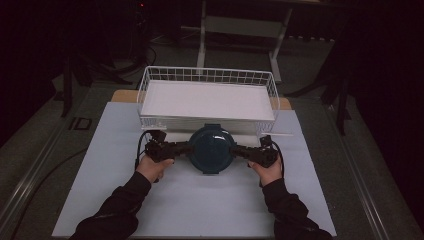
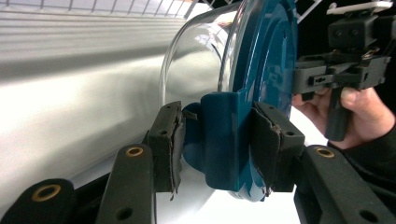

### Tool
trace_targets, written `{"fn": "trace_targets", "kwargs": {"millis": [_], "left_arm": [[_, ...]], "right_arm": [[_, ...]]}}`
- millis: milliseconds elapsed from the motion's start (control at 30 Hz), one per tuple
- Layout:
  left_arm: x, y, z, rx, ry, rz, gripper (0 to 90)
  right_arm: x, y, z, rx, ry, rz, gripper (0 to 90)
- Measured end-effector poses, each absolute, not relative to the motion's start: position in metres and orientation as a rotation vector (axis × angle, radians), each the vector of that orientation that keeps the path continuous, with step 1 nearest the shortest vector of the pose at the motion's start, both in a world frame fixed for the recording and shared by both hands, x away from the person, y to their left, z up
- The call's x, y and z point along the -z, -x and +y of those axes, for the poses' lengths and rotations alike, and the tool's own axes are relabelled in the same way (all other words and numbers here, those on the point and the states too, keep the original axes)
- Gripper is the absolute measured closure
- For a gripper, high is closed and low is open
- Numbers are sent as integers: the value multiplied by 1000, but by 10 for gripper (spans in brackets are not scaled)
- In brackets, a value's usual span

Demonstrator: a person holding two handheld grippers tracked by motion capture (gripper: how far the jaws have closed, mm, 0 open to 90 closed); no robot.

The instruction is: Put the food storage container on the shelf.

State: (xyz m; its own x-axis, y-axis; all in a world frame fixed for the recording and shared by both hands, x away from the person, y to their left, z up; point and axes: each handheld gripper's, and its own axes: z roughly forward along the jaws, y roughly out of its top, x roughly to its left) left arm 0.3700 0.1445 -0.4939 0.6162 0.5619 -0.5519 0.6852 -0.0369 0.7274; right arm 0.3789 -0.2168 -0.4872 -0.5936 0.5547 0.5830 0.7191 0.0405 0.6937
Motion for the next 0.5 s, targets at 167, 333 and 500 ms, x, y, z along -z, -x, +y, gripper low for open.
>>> {"fn": "trace_targets", "kwargs": {"millis": [167, 333, 500], "left_arm": [[504, -378, 146, 114, -1726, 1029, 554], [508, -381, 147, 95, -1712, 1058, 552], [510, -384, 148, 96, -1693, 1080, 549]], "right_arm": [[498, -387, -213, 1580, 1350, -2148, 561], [502, -391, -210, 1581, 1357, -2168, 562], [501, -396, -208, 1589, 1360, -2172, 561]]}}
